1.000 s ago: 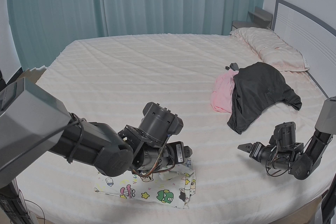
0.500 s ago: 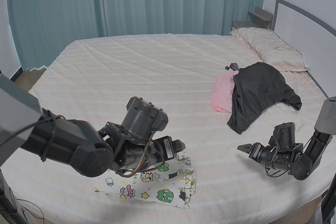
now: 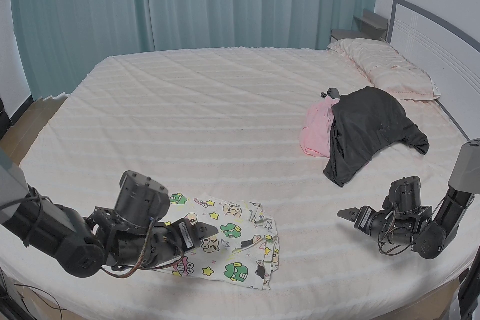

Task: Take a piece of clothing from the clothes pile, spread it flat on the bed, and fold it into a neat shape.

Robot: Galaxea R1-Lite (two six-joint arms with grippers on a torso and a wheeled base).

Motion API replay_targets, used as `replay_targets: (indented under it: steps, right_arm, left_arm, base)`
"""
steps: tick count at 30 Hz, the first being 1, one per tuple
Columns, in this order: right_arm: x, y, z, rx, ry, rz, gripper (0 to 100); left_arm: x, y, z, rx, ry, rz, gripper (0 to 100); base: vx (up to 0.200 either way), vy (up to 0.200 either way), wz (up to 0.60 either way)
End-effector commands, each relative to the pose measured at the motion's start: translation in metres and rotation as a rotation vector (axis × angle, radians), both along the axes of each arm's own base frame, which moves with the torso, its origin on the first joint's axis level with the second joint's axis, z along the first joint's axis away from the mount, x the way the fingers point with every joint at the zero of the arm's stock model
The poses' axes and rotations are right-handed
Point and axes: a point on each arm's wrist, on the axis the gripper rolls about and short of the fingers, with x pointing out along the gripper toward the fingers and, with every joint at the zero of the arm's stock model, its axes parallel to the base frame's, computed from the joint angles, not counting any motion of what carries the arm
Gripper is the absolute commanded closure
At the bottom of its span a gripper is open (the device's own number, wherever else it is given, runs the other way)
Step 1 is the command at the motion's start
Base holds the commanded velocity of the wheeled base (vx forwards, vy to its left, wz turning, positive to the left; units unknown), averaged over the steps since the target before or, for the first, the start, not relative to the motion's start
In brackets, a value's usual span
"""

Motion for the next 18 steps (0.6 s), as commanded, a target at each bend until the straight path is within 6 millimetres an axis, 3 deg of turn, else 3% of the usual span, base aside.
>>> replay_targets:
  steps: [1,12,18]
  right_arm:
    - [-0.002,0.003,-0.002,0.001,0.009,0.012,0]
    - [-0.003,0.005,-0.005,0.002,0.024,0.023,0]
    - [-0.004,0.006,-0.006,-0.002,0.028,0.027,0]
  left_arm:
    - [-0.006,0.033,-0.009,-0.050,0.045,0.094,0]
    - [0.009,0.068,-0.009,-0.226,0.035,0.133,0]
    - [0.004,0.071,-0.013,-0.239,0.044,0.128,0]
  base:
    - [0.000,0.000,0.00]
    - [0.000,0.000,0.00]
    - [0.000,0.033,0.00]
